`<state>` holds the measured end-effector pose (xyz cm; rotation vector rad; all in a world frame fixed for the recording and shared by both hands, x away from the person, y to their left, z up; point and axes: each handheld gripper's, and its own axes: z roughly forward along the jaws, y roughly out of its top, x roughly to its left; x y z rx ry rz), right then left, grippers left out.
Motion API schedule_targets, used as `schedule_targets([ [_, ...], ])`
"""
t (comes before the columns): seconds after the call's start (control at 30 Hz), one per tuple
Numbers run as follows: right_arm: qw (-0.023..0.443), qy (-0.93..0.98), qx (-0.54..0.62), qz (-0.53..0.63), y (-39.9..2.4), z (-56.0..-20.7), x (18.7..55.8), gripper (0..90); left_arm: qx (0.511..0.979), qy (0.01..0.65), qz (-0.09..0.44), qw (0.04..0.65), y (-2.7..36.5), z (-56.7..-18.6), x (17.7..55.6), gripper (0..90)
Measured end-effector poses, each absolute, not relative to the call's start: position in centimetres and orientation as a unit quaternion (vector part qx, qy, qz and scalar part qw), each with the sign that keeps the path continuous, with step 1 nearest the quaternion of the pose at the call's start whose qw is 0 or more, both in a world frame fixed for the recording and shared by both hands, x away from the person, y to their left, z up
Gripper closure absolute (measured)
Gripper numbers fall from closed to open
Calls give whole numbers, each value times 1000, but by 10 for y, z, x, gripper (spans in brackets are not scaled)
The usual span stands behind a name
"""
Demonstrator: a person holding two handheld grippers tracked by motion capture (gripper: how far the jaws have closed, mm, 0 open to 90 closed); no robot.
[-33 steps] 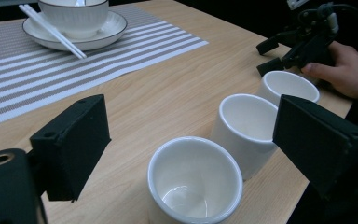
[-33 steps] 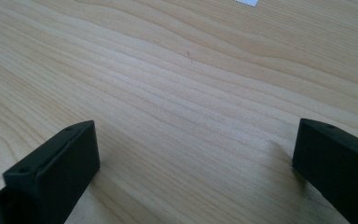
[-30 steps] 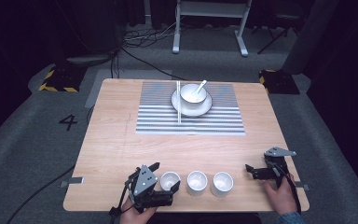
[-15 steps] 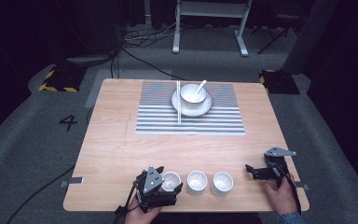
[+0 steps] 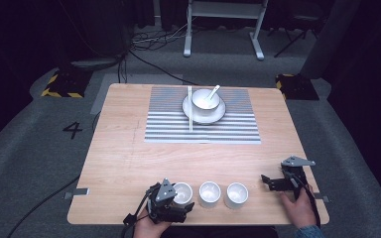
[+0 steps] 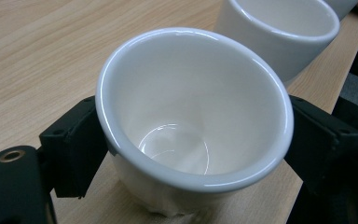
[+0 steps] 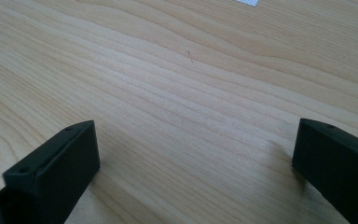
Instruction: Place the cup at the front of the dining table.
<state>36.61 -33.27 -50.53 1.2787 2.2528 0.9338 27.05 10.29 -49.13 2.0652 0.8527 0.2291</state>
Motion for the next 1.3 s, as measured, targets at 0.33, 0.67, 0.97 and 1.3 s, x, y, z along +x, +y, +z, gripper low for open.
schedule_targets([
  [0.33,193,803,456,333,-333,-505,366,6,834,328,121,428,103,-493,268,255],
  [0.67,193,803,456,333,-333,-505,366,6,836,324,119,427,105,-490,270,264],
  [0.97,193,803,456,333,-333,-505,366,6,834,328,106,431,113,-474,275,267],
  [1.3,193,803,456,333,-333,-505,366,6,836,323,107,432,121,-446,278,266],
])
